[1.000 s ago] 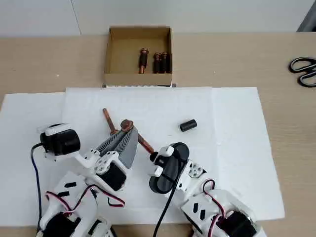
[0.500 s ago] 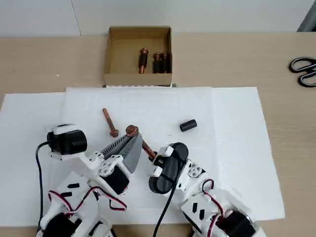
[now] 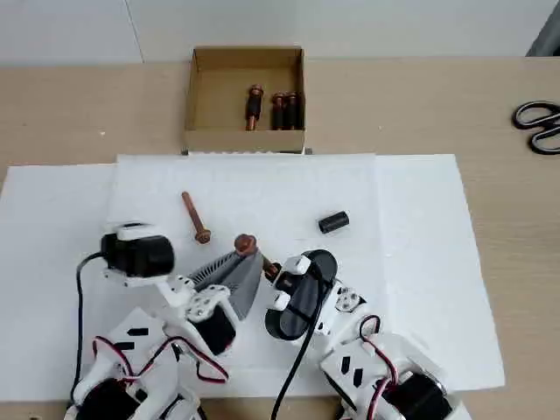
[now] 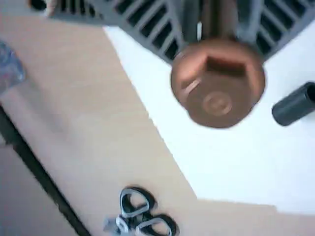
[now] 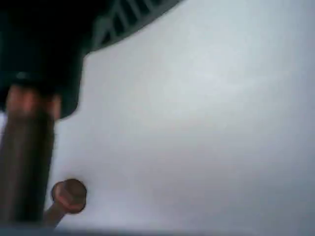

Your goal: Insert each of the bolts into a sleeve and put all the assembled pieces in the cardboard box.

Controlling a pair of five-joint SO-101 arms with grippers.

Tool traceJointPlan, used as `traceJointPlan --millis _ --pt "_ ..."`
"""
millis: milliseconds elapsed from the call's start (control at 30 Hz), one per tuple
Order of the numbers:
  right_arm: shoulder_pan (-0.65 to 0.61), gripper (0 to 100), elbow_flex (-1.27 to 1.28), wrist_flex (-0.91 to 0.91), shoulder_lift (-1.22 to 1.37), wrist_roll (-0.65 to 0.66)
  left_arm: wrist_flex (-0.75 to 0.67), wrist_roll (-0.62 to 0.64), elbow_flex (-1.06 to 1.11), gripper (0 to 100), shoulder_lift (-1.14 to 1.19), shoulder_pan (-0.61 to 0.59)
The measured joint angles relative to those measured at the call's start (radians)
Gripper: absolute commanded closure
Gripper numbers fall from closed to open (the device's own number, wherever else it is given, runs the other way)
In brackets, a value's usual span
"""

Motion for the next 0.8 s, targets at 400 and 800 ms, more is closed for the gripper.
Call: traceJointPlan --millis 400,800 --pt "0.006 99.6 0.002 0.000 0.002 0.002 0.083 -0.167 0.087 99 0.000 0.052" --pt "0.021 99.6 0.002 -0.006 0.000 0.003 0.101 -0.201 0.129 77 -0.002 0.017"
